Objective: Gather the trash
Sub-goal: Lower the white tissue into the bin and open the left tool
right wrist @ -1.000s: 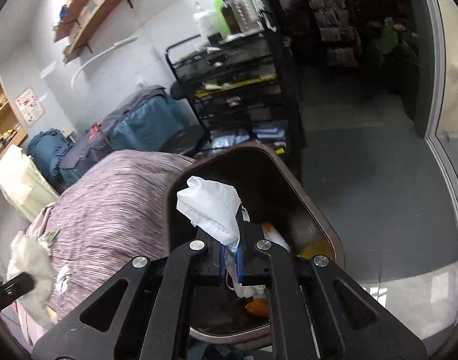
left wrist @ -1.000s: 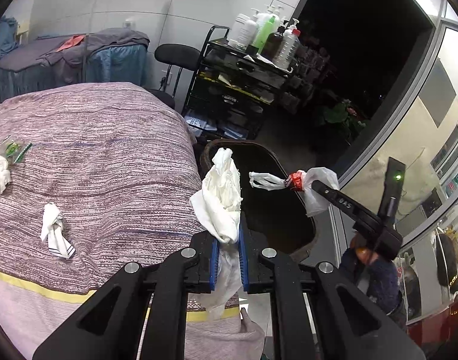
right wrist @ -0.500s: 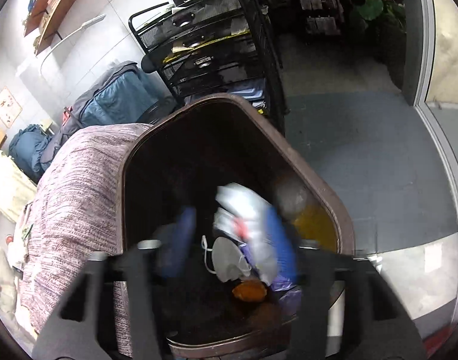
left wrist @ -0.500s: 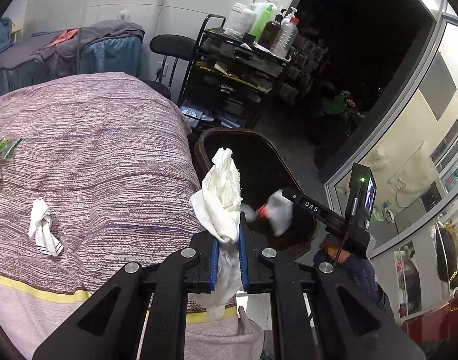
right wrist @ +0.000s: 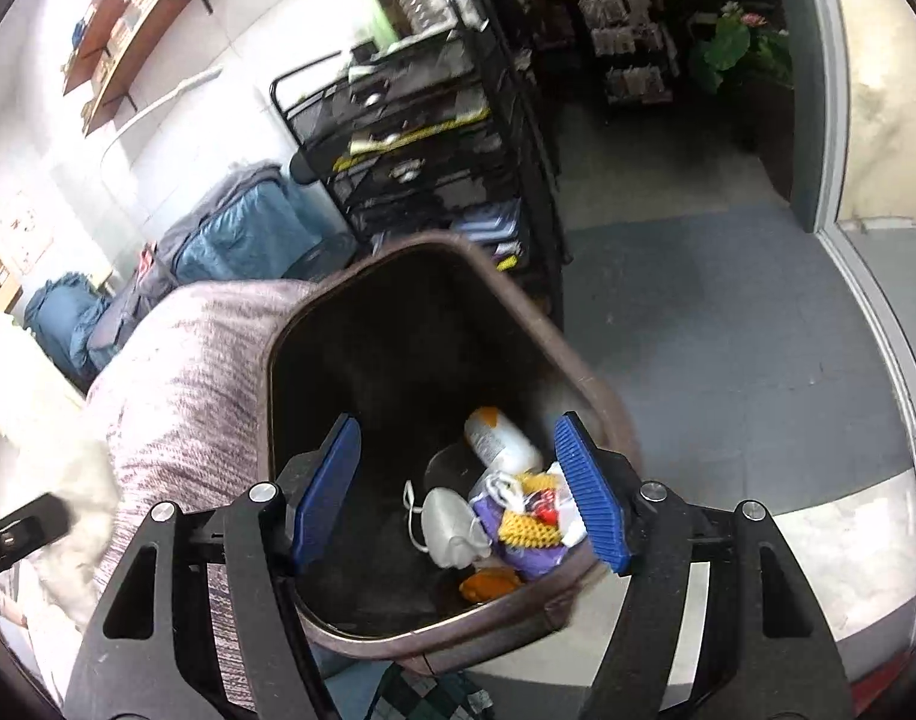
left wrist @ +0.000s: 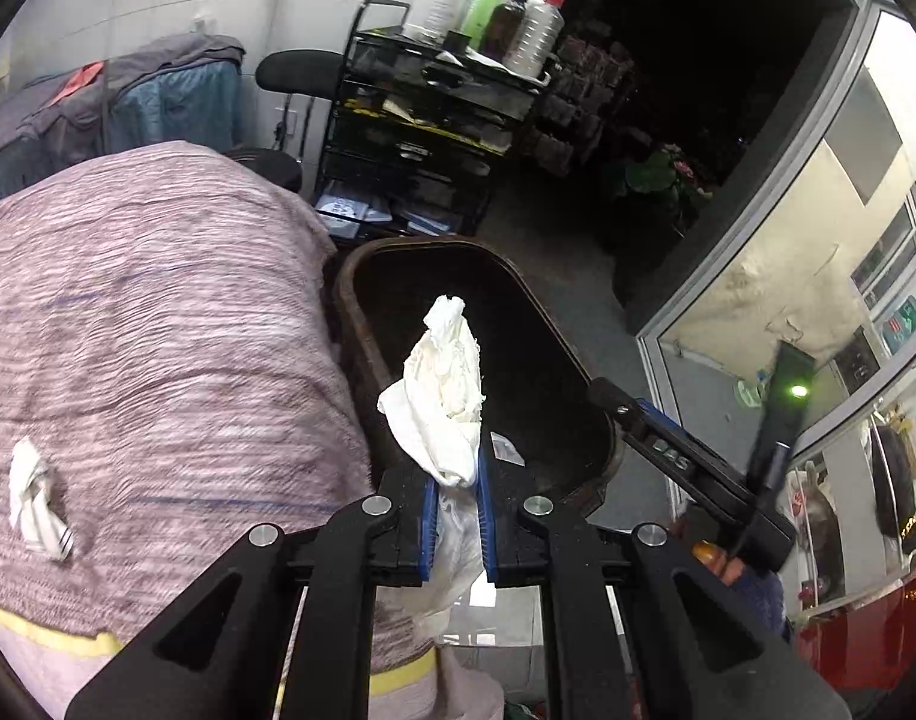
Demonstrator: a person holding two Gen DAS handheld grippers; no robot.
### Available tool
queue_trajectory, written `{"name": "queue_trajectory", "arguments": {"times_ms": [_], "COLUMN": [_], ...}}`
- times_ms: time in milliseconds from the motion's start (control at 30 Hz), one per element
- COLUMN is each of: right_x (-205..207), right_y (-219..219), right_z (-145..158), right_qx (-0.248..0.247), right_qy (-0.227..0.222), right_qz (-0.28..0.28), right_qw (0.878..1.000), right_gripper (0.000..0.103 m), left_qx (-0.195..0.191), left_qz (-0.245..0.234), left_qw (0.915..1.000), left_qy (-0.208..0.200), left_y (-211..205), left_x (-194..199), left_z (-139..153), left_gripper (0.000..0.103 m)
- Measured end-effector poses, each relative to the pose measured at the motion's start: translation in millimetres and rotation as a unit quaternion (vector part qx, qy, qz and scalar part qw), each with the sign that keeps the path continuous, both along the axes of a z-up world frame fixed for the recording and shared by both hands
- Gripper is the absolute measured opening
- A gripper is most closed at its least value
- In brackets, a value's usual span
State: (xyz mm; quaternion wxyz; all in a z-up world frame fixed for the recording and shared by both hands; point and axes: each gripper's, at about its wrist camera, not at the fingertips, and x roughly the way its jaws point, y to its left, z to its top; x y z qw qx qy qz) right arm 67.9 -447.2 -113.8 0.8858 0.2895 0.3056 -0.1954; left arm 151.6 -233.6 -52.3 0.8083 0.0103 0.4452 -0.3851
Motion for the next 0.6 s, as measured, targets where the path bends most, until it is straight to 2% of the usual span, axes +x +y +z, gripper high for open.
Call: {"name": "queue_trajectory", "arguments": {"times_ms": [267, 600], "right_x": [-27.7, -45.4], "right_y": [-13.8, -27.4], "right_z": [19.4, 21.2], "right_qx": [-0.018, -0.018], "right_qy": [-0.023, -0.025], "right_qz": [-0.044, -0.069], "right_qw": [0.999, 0.997], "right_gripper": [0.07, 0.07], "left_qx": [0.019, 0.047], "left_qz": [-0.022, -0.033], "left_qw": [0.9995, 0.9981], "left_qy": [0.009, 0.02], "left_y": [-36.0, -67.9], "left_x": [7.3, 17.4], "left_z": [-10.0, -26.3], "left_gripper": [0.011, 0.011]}}
